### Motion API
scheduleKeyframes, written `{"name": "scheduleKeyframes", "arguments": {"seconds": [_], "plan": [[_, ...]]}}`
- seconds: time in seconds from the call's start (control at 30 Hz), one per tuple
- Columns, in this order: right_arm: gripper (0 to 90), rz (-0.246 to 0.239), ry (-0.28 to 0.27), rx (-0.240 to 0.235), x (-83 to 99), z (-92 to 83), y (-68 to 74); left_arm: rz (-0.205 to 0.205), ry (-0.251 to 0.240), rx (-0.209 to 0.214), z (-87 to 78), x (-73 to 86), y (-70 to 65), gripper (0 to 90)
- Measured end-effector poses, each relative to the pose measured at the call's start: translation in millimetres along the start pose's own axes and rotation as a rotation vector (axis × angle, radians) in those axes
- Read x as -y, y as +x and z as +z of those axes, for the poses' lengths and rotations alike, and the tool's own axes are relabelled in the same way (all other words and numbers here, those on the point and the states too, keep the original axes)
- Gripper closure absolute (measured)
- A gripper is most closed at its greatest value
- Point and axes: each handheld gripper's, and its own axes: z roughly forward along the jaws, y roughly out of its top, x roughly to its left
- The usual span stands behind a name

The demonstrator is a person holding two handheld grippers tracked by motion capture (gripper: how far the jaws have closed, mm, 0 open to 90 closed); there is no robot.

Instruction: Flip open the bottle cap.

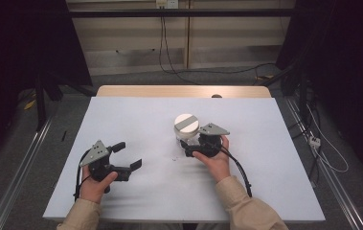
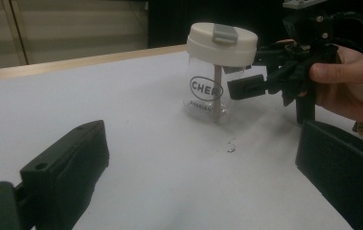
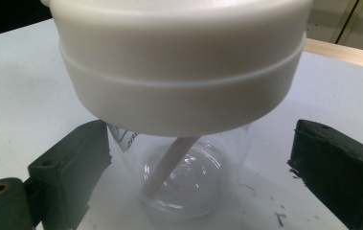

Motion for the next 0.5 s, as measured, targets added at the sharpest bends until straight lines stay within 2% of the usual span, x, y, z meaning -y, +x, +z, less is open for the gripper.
{"name": "scheduleKeyframes", "arguments": {"seconds": [0.2, 0.5], "plan": [[8.2, 0.004, -0.012, -0.009, 1.5, 6.0, 1.2, -0.03, 0.022, 0.007, 10.3, -3.7, -2.5, 4.1], [11.6, 0.025, -0.034, -0.03, -0.9, 13.2, 1.2, -0.03, 0.054, 0.009, 32.9, -10.3, -5.2, 5.1]]}}
